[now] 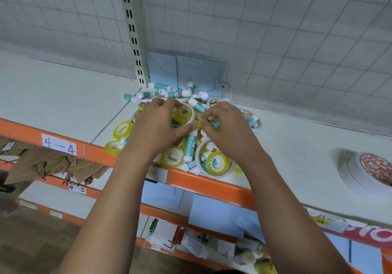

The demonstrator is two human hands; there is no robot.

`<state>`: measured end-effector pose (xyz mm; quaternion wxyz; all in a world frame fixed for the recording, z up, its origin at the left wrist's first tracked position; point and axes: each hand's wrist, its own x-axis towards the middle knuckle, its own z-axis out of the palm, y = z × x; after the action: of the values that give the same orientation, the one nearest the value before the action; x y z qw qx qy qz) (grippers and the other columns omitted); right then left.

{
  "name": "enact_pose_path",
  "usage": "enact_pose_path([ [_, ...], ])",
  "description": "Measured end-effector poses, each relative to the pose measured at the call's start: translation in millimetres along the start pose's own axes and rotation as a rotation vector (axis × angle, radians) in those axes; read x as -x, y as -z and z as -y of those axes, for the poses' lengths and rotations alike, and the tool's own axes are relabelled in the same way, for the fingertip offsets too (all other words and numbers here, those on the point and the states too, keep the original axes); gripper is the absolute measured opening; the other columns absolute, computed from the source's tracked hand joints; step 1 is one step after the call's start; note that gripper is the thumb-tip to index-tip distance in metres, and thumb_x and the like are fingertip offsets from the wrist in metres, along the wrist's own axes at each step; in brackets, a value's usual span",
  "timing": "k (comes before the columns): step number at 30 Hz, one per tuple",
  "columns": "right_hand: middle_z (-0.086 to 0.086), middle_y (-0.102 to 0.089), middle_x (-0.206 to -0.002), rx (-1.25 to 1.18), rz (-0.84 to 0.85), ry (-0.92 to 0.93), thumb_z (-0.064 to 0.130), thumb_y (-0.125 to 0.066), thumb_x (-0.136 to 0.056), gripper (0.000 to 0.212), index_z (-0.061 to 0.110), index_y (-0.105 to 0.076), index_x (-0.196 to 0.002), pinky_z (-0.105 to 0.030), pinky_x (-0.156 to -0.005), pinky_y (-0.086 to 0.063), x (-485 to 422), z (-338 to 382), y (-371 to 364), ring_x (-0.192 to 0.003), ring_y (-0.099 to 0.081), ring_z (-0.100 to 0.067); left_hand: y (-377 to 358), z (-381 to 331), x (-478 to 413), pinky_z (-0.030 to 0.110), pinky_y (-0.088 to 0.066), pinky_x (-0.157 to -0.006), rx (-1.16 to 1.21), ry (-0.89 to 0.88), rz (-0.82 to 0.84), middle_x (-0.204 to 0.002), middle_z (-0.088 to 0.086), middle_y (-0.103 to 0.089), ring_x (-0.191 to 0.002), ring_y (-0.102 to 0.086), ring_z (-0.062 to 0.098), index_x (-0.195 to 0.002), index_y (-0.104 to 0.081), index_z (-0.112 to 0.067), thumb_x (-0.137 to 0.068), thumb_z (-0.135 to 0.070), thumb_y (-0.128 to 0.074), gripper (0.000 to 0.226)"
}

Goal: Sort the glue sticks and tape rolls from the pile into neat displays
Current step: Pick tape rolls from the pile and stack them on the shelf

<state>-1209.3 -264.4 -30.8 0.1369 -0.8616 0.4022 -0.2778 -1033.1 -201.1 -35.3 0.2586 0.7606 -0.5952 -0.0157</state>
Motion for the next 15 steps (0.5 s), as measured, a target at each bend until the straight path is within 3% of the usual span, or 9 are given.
enact_pose_path([
  [4,-0.004,-0.052,-0.124,0.065,-0.061,-0.146,0.037,-0.061,-0.090,0.033,0.022,-0.063,-0.118,-0.031,-0.100,-0.034,-19.3,-15.9,-1.3,-0.118,-0.044,-0.024,0.1,-12.7,-8.1,0.041,-0.044,-0.094,-0.014,-0.055,-0.050,-0.123,0.008,-0.053,-0.118,-0.047,0.028,-0.127,-0.056,-0.025,-0.070,-0.070,-0.064,0.073],
  [9,-0.008,-0.042,-0.148,0.015,0.102,-0.302,0.056,-0.059,-0.087,0.066,0.027,-0.044,-0.143,-0.047,-0.111,-0.034,-41.4,-35.6,-8.3,-0.136,-0.036,-0.030,-7.6,-20.0,-11.8,0.040,-0.042,-0.097,-0.024,-0.084,-0.001,-0.125,0.008,-0.051,-0.120,-0.044,0.027,-0.131,-0.053,-0.025,-0.071,-0.069,-0.066,0.076],
  [12,-0.007,-0.051,-0.141,-0.025,0.141,-0.317,0.054,-0.063,-0.085,0.064,0.026,-0.048,-0.140,-0.046,-0.107,-0.039,-43.8,-41.2,-12.2,-0.130,-0.045,-0.028,-9.5,-21.3,-11.3,0.041,-0.041,-0.099,0.006,-0.087,0.014,-0.126,0.008,-0.050,-0.122,-0.042,0.027,-0.133,-0.051,-0.024,-0.072,-0.067,-0.067,0.076],
  [15,-0.005,-0.059,-0.127,-0.048,0.059,-0.298,0.046,-0.069,-0.081,0.050,0.025,-0.061,-0.126,-0.042,-0.103,-0.042,-41.5,-41.7,-9.5,-0.120,-0.052,-0.025,-9.0,-23.3,-11.6,0.040,-0.040,-0.099,0.018,-0.095,0.013,-0.128,0.007,-0.049,-0.123,-0.042,0.027,-0.133,-0.051,-0.025,-0.073,-0.067,-0.067,0.075],
])
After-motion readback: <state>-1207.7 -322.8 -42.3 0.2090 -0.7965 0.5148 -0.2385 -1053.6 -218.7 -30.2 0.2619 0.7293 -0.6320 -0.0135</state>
